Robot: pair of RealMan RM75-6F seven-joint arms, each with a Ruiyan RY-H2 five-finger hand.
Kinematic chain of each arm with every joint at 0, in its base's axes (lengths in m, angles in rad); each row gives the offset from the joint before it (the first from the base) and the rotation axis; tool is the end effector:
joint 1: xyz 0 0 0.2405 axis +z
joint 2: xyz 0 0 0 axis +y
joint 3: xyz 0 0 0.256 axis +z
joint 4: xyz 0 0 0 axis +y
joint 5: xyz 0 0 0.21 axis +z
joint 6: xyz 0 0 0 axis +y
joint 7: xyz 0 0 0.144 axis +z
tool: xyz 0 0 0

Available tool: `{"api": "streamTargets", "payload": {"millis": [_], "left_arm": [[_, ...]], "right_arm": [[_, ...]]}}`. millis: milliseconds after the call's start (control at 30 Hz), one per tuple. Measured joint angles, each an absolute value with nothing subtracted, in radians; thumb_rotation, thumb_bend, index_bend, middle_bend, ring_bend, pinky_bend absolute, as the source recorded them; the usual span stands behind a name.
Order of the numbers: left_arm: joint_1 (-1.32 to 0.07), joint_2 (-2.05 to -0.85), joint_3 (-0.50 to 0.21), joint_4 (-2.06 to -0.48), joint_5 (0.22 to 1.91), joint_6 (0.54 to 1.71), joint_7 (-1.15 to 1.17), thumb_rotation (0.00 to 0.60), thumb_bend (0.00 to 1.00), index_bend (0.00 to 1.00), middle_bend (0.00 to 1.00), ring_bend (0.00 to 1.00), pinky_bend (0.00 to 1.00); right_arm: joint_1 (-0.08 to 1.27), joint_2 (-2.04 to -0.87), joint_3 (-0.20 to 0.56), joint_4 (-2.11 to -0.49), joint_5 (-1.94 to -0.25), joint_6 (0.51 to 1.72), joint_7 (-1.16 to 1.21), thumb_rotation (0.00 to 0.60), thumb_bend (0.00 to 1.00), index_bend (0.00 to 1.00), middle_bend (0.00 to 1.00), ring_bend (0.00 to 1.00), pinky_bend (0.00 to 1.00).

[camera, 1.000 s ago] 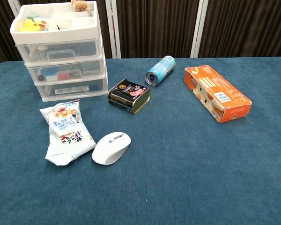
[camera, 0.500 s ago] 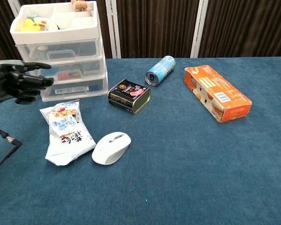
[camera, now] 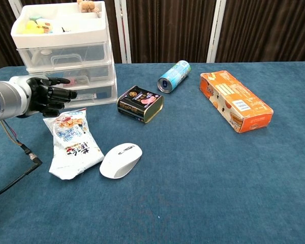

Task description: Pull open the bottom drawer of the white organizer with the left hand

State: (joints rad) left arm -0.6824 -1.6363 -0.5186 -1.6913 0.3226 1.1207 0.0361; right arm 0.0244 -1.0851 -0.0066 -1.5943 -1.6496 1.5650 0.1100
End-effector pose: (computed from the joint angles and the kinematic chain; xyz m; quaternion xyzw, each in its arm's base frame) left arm -0.1441 0.3454 -0.0092 -0.2865 -0.7778 -0.4435 0.3409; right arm -0.3071 -0.1497 0.1654 0.6107 -0.3875 0.4205 0.5478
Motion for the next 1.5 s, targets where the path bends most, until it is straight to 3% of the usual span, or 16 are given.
{"api": "streamTargets", "payload": {"millis": [733,1500], "left_arm": [[-0.789,-1.770,-0.586,-1.475,0.253,1.080,0.064,0.600,0.54,0.02,0.99,0.94,0.93],[-0.818,-1.845,-0.625,-1.374,0.289,1.065,0.038,0.600,0.54,0.03,0.99,0.94,0.93]], "right_arm": [[-0.018,-1.064,-0.008,-1.593,-1.630,1.618,0.151,0.600,0.09,0.00,0.00,0.00,0.00],[-0.024,-1.065,0.003,-1.588,-1.615,1.611,0.152,0.600,0.09,0.00,0.00,0.00,0.00]]}}
